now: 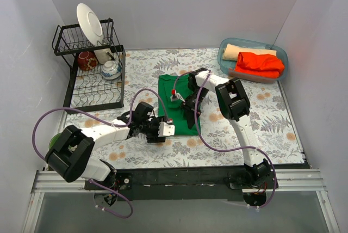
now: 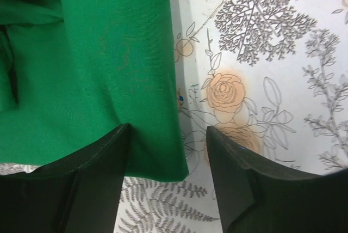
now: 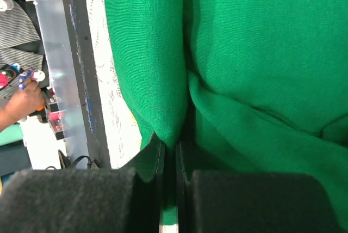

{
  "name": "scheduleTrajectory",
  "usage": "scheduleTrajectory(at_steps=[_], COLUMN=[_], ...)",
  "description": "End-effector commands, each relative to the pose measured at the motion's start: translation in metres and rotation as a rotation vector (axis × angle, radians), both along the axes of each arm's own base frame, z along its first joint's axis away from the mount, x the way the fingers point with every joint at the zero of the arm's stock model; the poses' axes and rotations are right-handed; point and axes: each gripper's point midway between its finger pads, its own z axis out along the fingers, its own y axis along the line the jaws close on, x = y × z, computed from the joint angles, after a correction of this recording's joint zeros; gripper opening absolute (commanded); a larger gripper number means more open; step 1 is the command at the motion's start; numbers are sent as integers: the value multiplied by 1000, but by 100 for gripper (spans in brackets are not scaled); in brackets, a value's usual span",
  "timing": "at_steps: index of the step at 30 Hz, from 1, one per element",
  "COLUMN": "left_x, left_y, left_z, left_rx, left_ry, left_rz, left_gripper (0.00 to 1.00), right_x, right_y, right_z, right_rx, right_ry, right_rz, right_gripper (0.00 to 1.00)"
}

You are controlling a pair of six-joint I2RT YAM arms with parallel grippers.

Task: Roll the t-shirts
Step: Roll the T-shirt to the center of the board.

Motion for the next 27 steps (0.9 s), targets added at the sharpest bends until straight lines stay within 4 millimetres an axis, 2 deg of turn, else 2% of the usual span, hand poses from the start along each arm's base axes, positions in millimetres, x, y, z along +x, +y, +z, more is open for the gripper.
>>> scheduleTrajectory(at_steps=[1, 6, 7, 8, 9, 10, 11, 12, 13, 14, 15, 16, 17, 18, 19, 20, 21, 22, 23, 24, 25, 27], left_x=[-3, -3, -11, -17, -15, -17, -25, -24, -28, -31, -25, -21, -17, -16, -7, -2, -3, 4, 6, 7, 10, 12], left_y=[13, 15, 17, 19, 15, 15, 15, 10, 12, 6, 0, 2, -1, -6, -6, -8, -12, -11, -12, -14, -14, -15], left_z=[-25, -34, -37, -42, -37, -36, -36, -29, -27, -22, -15, -10, -6, 2, 7, 10, 16, 18, 21, 24, 24, 25], left_rx=[100, 152, 168, 185, 181, 181, 173, 155, 160, 123, 100, 75, 49, 3, -16, -29, -60, -61, -71, -89, -90, -93], left_ry=[-15, 29, 79, 124, 140, 164, 220, 253, 313, 364, 413, 463, 499, 544, 575, 591, 622, 641, 657, 681, 709, 730], left_rz=[-16, -27, -36, -38, -41, -34, -36, -20, -6, -6, 39, 77, 104, 102, 133, 143, 131, 130, 131, 122, 119, 111], left_gripper=[51, 19, 14, 12, 10, 9, 9, 7, 7, 7, 7, 7, 7, 8, 8, 9, 9, 11, 11, 11, 11, 12], right_x=[28, 33, 44, 49, 57, 66, 76, 85, 96, 102, 104, 106, 104, 82, 85, 80, 57, 58, 52, 36, 30, 28], right_y=[3, 2, 1, -1, -2, -4, -13, -16, -23, -28, -31, -34, -37, -46, -37, -39, -45, -32, -29, -30, -23, -13], right_z=[-46, -36, -25, -21, -13, 9, 17, 24, 50, 58, 49, 79, 79, 62, 85, 84, 62, 82, 82, 77, 78, 84], right_rx=[27, 30, 30, 34, 60, 93, 94, 113, 141, 141, 153, 186, 187, 175, 254, 244, 218, 278, 300, 311, 322, 363], right_ry=[-167, -168, -197, -208, -240, -297, -331, -388, -474, -534, -599, -701, -758, -742, -885, -942, -937, -1081, -1127, -1155, -1194, -1264], right_rz=[61, 9, -34, -70, -89, -106, -134, -145, -175, -187, -202, -228, -237, -240, -236, -225, -200, -167, -131, -108, -77, -59], right_gripper=[3, 14, 41, 50, 53, 53, 55, 56, 57, 57, 59, 59, 60, 61, 63, 63, 64, 64, 65, 65, 66, 66])
